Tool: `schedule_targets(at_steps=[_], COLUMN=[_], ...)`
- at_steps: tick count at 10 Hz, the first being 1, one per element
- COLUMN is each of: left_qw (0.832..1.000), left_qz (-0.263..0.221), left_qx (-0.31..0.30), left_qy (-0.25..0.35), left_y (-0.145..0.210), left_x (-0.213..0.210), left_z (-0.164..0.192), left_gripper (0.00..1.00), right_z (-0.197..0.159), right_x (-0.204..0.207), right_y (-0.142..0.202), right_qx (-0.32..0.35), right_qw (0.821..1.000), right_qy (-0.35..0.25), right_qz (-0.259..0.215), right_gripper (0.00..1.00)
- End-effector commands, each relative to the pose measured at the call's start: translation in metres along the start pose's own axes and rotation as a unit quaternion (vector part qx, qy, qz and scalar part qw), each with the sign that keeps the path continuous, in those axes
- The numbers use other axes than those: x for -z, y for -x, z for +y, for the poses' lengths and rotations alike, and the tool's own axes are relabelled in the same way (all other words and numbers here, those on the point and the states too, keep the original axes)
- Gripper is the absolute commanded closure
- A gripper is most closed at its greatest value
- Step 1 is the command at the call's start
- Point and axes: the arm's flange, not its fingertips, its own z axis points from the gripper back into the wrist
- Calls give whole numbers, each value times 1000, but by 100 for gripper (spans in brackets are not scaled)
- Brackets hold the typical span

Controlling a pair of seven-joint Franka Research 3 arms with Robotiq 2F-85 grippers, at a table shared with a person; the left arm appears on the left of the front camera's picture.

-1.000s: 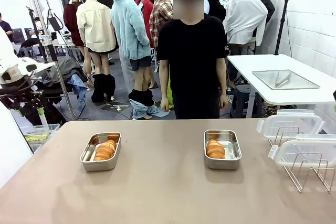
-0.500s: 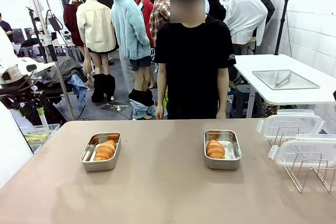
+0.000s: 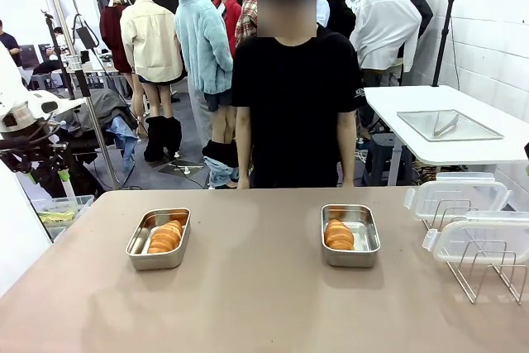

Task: Place the bread in airtight containers.
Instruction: Pick up one Airtight Container lid and hand it to the human.

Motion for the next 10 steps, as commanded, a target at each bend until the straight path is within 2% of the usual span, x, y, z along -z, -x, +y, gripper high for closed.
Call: schedule_targets(at_steps=[1,10], left_qw=[1000,1000], left_qz=[-1,-1], left_qx=[-7,-7], left_qy=[-10,-10], left_y=[0,0], left_x=[-1,-1], left_z=[-2,-2], left_gripper=[33,33], right_z=[2,2], right_x=[0,0], right_y=[0,0], right_qx=[6,6], right_qw=[1000,1000], right_qy=[8,8], right_qz=[3,3], right_gripper=[0,0])
